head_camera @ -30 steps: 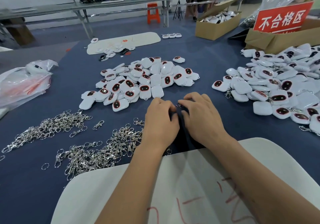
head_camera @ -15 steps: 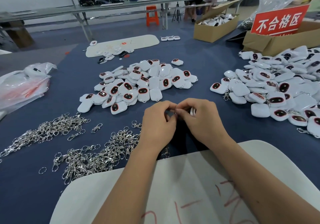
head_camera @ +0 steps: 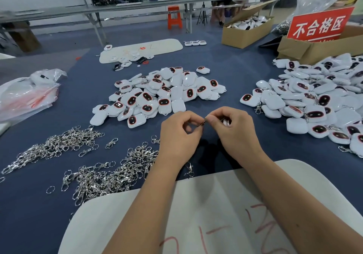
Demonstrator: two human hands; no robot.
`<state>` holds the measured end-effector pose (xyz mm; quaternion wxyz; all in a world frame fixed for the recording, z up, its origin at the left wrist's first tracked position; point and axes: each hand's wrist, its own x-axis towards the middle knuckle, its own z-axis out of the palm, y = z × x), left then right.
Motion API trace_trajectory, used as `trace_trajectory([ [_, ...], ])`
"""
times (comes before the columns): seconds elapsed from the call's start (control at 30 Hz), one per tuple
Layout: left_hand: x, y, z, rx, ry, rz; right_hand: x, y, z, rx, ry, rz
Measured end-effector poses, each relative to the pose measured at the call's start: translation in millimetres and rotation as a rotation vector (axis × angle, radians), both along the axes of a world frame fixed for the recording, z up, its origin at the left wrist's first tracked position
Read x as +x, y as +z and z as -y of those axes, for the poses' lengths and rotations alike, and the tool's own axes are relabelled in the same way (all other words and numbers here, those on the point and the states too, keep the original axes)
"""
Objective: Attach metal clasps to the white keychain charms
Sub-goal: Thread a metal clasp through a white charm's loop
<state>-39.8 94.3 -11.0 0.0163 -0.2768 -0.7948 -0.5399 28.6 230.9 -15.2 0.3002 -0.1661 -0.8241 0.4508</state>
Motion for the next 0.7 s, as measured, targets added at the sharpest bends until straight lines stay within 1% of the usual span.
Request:
trace_trajectory([
  [0.1, 0.1, 1.6, 0.5, 0.033, -0.028, 0.013, 0.0, 1.3, -1.0, -0.03, 0.038, -0.031],
  [0.3, -1.2, 3.9, 1.1, 0.109, -0.058, 0.162, 1.4, 0.2, -1.5, -0.059, 0.13, -0.076],
  [0.5, -3.7, 5.7, 5.5, 0.175, -0.13, 0.262, 2.0, -0.7, -2.8, -0.105, 0.202, -0.1],
  [0.7, -3.0, 3.9, 5.7, 0.167, -0.134, 0.253, 2.1, -2.1, -4.9, -0.116, 0.216, -0.106],
])
